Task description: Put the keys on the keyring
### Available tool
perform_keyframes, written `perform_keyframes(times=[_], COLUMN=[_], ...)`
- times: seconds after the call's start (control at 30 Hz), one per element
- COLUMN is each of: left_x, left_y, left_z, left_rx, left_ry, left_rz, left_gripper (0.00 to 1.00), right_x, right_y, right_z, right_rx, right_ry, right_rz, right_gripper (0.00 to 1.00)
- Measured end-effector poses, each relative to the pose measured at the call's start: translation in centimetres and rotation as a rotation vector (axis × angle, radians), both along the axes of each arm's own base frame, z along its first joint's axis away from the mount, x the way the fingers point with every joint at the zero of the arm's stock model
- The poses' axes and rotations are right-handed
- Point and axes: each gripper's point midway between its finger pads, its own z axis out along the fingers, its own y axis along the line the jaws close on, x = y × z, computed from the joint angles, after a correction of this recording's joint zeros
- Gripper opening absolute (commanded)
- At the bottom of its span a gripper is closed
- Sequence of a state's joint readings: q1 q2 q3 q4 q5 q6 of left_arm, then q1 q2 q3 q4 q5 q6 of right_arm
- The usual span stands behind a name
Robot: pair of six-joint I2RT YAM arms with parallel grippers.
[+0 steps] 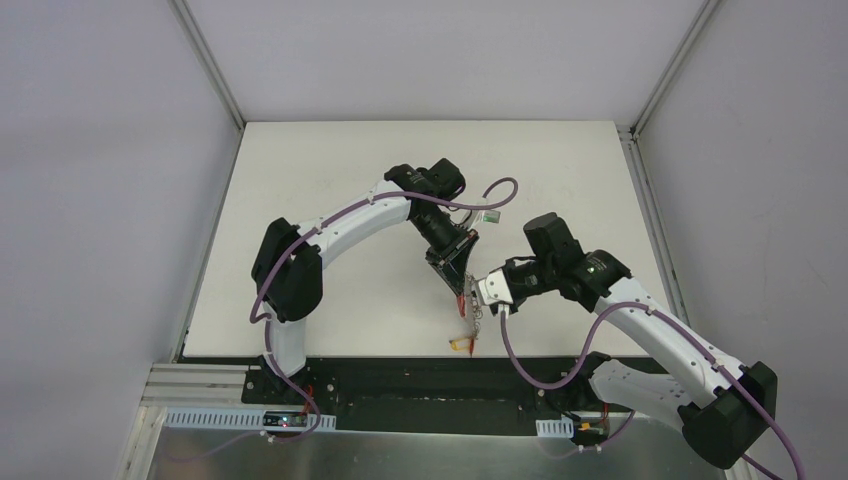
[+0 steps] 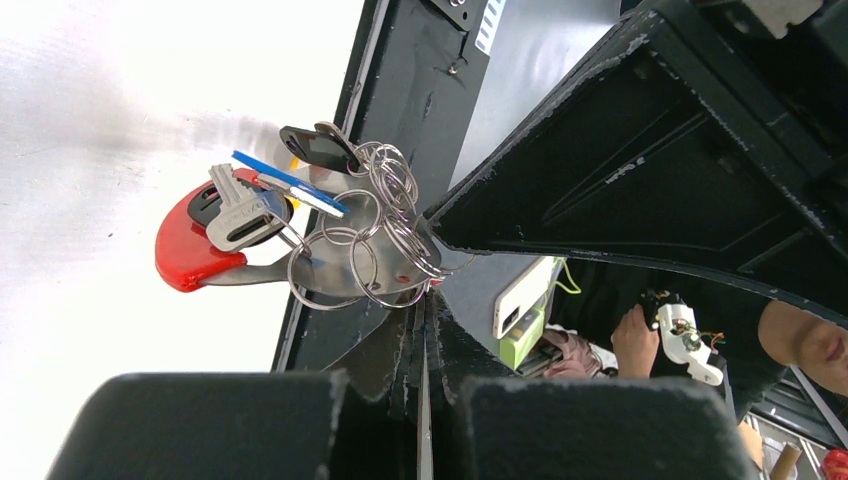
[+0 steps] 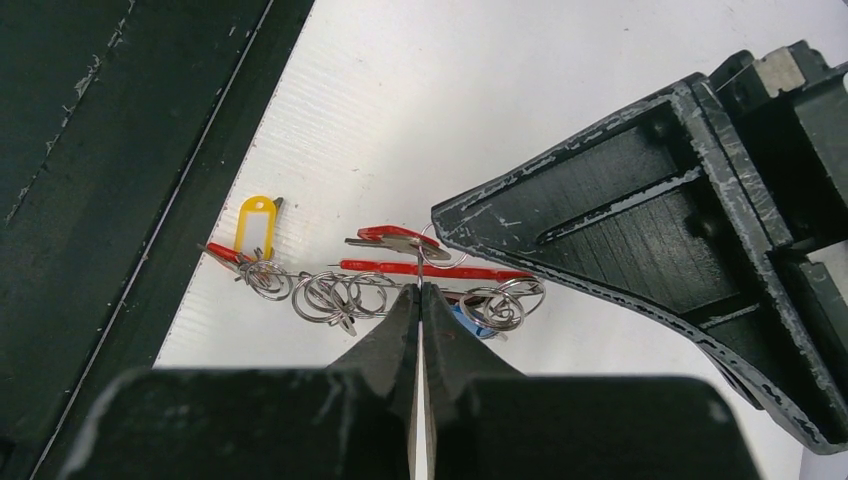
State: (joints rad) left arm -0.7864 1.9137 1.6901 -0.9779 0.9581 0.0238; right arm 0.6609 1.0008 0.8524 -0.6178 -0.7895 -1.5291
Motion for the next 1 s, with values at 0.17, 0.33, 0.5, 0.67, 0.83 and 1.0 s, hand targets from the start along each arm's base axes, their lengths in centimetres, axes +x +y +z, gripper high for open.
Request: perform_keyframes(times=[0.17, 0.33, 0.5, 0.67, 0.83, 1.0], left_x=[0.02, -0.02, -0.12, -0.14, -0.08, 0.11], left_y=[0.06, 0.21, 0.38, 0.45, 0.48, 0.65], left_z=[-0.13, -0.41, -0.77, -0.63, -0.54, -0.54], left_rx=[-0.006, -0.015, -0.017, -0.023, -0.025, -0.022], left_ry=[-0.011, -0.026, -0.032, -0.039, -0.041, -0.038], left_rz=[-0.011, -0.029, -0.039, -0.042, -0.040, -0.034], left_gripper=[0.00, 0.00, 0.00, 0.00, 0.05, 0.14], right_x=[-0.04, -0.03, -0.06, -0.01, 0.12, 0.25], right_y=[0.01, 0.08, 0.25, 0.36, 0.41, 0.68], right_z=[0.01, 0.13, 0.16, 0.33, 0.56, 0.83], right_rx=[0.000, 0.007, 0.013, 0.025, 0.037, 0.052], right_ry=[0.022, 0.063, 0.109, 0.149, 0.191, 0.224], right_rz=[-0.017, -0.050, -0.077, -0.102, -0.135, -0.159], right_gripper=[0.00, 0.00, 0.00, 0.00, 0.00, 0.00])
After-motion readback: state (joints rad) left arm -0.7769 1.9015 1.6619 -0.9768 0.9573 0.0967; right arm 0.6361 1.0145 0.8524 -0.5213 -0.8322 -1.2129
